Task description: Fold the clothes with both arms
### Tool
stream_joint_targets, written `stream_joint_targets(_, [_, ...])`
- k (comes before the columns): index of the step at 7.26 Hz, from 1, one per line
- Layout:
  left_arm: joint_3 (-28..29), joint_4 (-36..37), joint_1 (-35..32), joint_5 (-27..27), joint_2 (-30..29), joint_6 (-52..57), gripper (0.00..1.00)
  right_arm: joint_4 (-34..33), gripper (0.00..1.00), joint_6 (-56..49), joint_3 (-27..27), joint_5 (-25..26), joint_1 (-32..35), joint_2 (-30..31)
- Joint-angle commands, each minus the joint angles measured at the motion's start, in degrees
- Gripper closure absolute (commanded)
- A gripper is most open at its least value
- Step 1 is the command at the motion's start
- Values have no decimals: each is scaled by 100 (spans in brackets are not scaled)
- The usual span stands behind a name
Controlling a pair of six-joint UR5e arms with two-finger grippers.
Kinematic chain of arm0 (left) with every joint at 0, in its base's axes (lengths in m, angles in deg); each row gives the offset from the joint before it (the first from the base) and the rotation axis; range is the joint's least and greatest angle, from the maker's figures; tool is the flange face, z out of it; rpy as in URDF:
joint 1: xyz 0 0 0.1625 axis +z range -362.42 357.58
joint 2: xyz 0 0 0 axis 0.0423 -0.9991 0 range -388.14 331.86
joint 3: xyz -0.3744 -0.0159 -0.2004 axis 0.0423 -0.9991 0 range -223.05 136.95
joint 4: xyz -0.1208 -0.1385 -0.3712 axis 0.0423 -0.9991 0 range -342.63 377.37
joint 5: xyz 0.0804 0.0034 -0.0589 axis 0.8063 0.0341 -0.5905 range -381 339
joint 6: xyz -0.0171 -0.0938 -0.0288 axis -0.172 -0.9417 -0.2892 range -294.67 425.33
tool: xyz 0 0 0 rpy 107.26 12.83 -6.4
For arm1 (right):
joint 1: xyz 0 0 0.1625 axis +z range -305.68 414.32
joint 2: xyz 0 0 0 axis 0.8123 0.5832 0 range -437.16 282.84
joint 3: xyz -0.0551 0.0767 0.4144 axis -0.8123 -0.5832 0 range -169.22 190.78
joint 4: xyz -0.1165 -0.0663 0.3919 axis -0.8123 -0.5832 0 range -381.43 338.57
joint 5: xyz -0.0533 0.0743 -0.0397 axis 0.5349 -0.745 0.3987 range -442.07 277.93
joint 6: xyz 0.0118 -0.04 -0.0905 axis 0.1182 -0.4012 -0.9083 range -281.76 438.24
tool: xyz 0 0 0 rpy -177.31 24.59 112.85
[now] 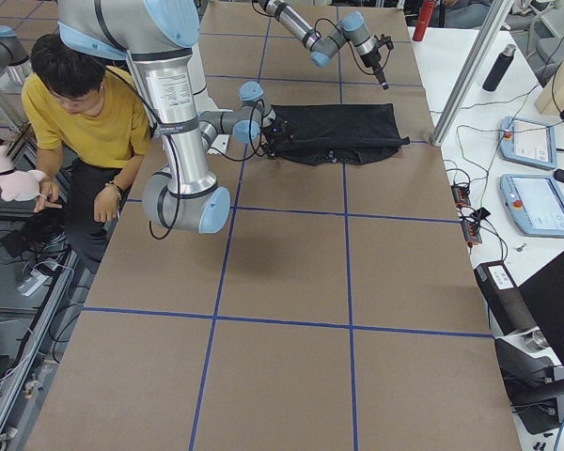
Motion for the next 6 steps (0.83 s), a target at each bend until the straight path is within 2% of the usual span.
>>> stream_joint_targets(1, [0,-3,0,1,36,0,2,-11,19,0,-14,9,-5,-13])
stream_joint_targets(3, [0,-3,0,1,36,0,2,-11,29,0,-15,9,12,-4])
stream_joint_targets(4, [0,-3,0,1,36,0,2,-11,38,0,-15,9,12,-4])
stream_joint_targets(5, [0,-3,0,1,53,0,2,-11,42,0,-15,18,12,-4])
stream_joint_targets(6, [0,-38,0,1,114,0,2,-11,55,0,-15,18,12,-22])
